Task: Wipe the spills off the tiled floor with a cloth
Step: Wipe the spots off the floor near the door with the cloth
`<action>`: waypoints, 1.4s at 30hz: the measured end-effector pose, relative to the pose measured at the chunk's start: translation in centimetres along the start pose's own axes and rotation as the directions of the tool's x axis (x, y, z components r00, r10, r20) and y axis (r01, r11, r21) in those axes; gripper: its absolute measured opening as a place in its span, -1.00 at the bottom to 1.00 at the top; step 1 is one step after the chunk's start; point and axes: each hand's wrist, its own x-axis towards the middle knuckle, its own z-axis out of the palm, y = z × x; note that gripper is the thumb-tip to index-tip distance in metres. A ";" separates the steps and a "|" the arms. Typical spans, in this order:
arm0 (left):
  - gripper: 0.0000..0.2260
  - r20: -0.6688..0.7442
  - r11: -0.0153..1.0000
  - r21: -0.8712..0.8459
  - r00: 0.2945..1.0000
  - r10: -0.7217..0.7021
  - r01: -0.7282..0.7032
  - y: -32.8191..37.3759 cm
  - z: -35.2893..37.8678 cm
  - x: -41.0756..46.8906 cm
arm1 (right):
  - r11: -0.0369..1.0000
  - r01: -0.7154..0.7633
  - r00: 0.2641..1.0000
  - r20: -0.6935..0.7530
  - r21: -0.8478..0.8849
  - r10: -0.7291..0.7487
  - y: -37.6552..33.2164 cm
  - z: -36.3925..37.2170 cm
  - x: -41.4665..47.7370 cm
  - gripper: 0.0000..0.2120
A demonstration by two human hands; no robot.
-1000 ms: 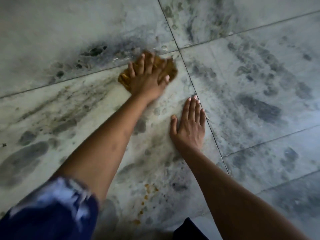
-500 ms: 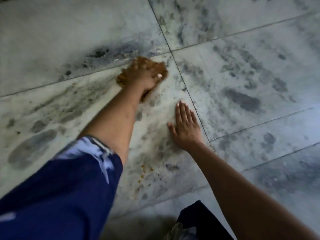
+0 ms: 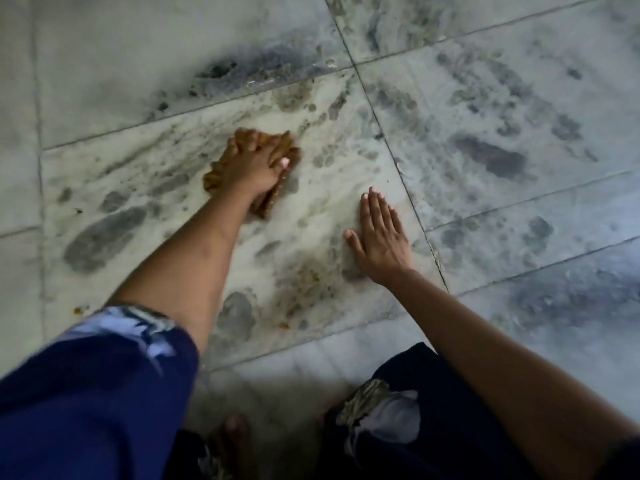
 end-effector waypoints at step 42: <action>-0.36 -0.303 0.925 0.030 0.886 -0.352 0.378 -30.2 7.7 -21.9 | 0.858 0.497 0.842 0.312 -0.130 -0.441 -19.6 7.0 3.3 -0.20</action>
